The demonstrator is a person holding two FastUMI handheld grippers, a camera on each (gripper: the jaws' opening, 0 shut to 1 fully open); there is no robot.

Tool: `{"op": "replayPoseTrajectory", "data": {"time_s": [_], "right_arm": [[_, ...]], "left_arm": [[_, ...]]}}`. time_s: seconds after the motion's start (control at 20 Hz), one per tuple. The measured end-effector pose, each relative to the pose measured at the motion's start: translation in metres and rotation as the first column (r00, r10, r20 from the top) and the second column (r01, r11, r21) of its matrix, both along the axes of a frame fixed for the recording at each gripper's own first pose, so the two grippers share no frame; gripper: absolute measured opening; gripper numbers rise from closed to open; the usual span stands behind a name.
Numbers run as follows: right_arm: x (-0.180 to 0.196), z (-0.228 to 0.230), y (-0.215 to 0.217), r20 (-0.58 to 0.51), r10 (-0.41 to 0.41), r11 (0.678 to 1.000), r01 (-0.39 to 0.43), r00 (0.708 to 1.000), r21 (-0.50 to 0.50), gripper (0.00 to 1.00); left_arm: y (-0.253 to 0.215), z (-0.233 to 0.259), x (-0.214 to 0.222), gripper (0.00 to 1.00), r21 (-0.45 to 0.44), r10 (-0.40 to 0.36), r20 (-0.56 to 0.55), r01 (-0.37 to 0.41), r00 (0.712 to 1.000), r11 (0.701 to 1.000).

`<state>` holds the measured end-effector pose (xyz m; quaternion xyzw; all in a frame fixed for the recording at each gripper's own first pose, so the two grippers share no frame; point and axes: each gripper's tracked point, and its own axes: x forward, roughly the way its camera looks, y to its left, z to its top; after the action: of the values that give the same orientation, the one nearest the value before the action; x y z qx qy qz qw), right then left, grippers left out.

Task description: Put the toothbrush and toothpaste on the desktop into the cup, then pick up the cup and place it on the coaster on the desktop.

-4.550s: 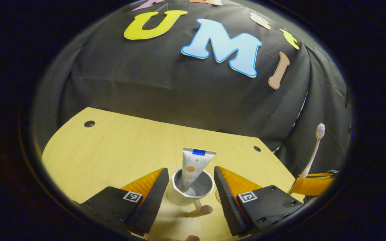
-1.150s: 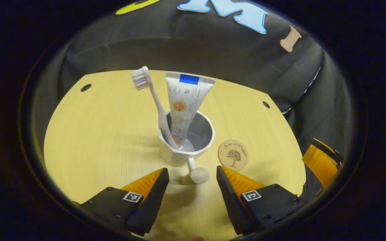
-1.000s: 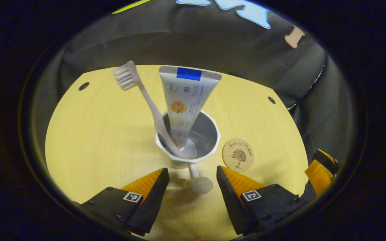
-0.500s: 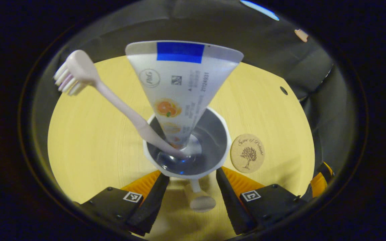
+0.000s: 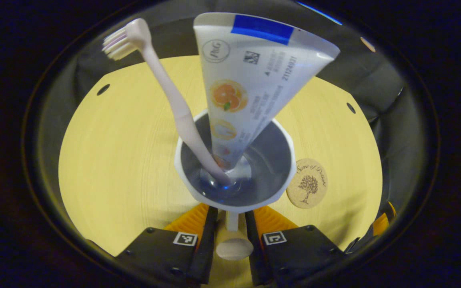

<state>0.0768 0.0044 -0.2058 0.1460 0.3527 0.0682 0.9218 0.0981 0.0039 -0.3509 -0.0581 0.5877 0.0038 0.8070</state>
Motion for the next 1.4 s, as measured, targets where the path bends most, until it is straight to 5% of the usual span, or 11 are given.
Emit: {"op": "replayPoseTrajectory", "data": {"time_s": [0.25,0.7,1.4], "right_arm": [[0.001,0.0,-0.004,0.004,-0.02,1.0,0.02,1.0,0.006,0.88],[0.004,0.001,-0.009,-0.004,-0.031,0.999,0.032,0.999,0.016,0.88],[0.004,0.003,-0.019,0.002,-0.049,0.999,0.049,0.999,0.014,0.88]], "left_arm": [[0.001,-0.001,0.001,0.36,0.044,-0.036,0.009,0.035,0.999,0.998],[-0.011,0.002,0.004,0.36,0.019,-0.039,0.028,0.039,0.999,0.999],[-0.076,0.019,0.006,0.31,-0.004,-0.159,0.069,0.16,0.985,0.987]]}}
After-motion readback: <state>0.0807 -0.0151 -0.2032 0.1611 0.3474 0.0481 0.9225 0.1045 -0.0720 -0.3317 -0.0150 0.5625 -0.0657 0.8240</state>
